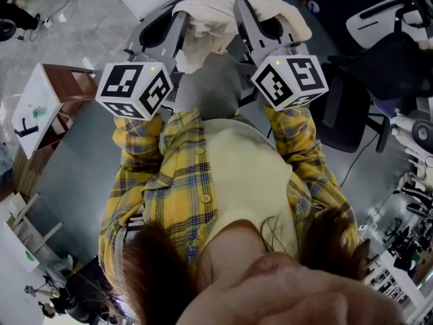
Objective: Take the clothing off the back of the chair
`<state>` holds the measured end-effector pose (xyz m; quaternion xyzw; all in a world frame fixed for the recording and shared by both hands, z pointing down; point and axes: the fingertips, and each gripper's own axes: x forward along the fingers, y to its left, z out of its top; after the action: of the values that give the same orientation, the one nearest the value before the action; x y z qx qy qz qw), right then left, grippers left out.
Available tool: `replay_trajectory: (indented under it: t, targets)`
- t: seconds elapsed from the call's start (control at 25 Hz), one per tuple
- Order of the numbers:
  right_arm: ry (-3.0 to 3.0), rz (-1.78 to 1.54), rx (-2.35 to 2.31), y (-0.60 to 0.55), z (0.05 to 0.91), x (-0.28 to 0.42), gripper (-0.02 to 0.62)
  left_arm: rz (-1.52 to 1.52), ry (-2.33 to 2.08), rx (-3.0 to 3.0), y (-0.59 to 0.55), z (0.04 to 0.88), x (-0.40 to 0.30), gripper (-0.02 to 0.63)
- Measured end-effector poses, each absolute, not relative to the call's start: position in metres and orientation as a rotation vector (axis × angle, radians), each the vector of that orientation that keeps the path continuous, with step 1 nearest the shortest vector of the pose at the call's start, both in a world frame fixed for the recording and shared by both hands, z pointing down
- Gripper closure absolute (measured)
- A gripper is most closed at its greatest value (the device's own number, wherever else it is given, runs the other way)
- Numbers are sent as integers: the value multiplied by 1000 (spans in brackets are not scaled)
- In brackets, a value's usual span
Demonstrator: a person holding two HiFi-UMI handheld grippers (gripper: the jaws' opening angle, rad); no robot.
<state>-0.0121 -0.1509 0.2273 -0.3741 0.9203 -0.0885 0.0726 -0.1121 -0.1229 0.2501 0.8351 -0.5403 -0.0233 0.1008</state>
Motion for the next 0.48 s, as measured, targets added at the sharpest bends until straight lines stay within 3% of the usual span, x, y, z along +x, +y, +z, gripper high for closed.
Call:
replay_trajectory:
  t: [0.48]
  targets:
    - [2753,-301,-1155,-152,237,-7,571,-64,-1583,2461,-125,256,-107,572]
